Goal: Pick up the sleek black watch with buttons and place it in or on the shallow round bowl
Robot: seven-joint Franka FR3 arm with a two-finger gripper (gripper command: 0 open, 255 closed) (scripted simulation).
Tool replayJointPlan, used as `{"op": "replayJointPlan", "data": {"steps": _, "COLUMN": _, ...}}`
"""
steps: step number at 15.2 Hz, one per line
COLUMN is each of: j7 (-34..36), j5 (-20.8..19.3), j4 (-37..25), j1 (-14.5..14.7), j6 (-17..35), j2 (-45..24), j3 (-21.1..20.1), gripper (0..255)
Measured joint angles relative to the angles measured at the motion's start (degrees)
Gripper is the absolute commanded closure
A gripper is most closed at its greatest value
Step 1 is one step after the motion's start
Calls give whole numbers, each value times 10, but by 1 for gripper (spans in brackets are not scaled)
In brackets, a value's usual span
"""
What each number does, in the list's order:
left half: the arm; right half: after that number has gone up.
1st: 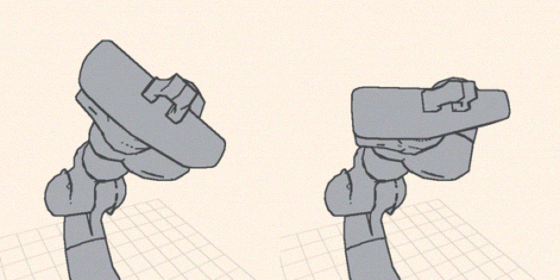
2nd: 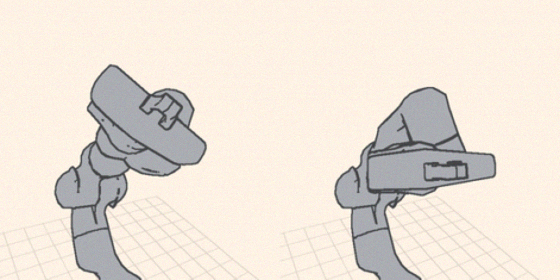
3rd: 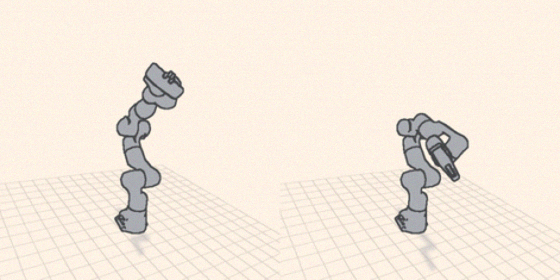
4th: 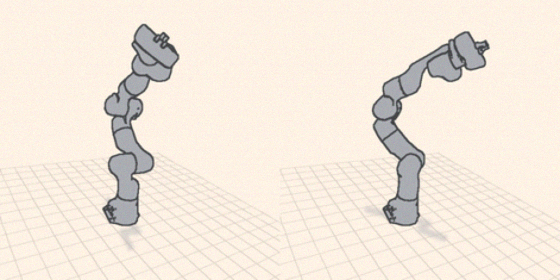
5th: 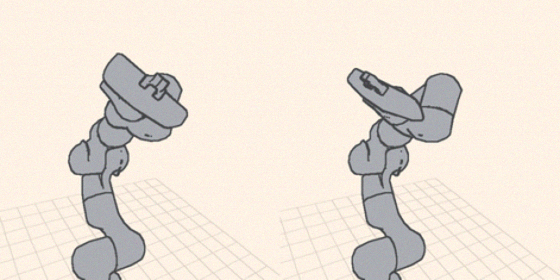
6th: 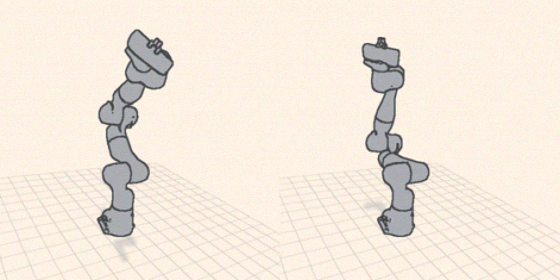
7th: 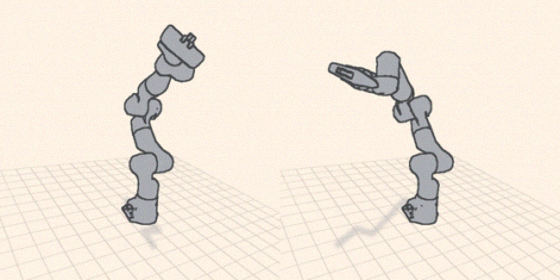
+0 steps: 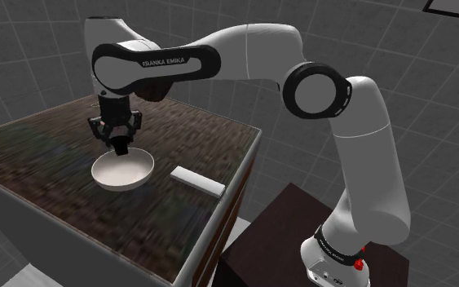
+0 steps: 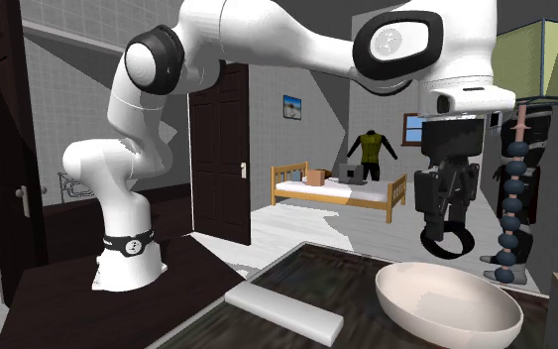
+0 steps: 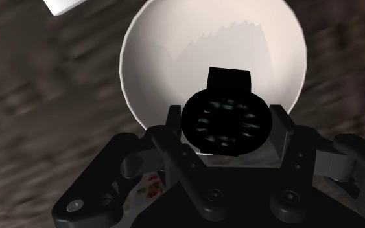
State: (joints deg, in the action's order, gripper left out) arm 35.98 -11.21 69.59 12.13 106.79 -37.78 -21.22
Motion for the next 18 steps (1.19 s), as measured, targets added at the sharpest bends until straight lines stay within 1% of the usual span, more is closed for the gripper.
{"op": "replayJointPlan", "data": {"steps": 10, "j7": 4, "j5": -7, "j4": 51, "j1": -3, "j6": 67, "j2": -16, "j3": 5, "gripper": 255}}
{"op": "replayJointPlan", "data": {"steps": 16, "j7": 5, "j5": -8, "j4": 54, "j1": -3, "j6": 73, "j2": -21, "j3": 5, "gripper": 255}}
{"op": "replayJointPlan", "data": {"steps": 17, "j7": 5, "j5": -8, "j4": 54, "j1": -3, "j6": 73, "j2": -21, "j3": 5, "gripper": 0}}
{"op": "replayJointPlan", "data": {"steps": 18, "j7": 5, "j5": -8, "j4": 54, "j1": -3, "j6": 73, "j2": -21, "j3": 5, "gripper": 0}}
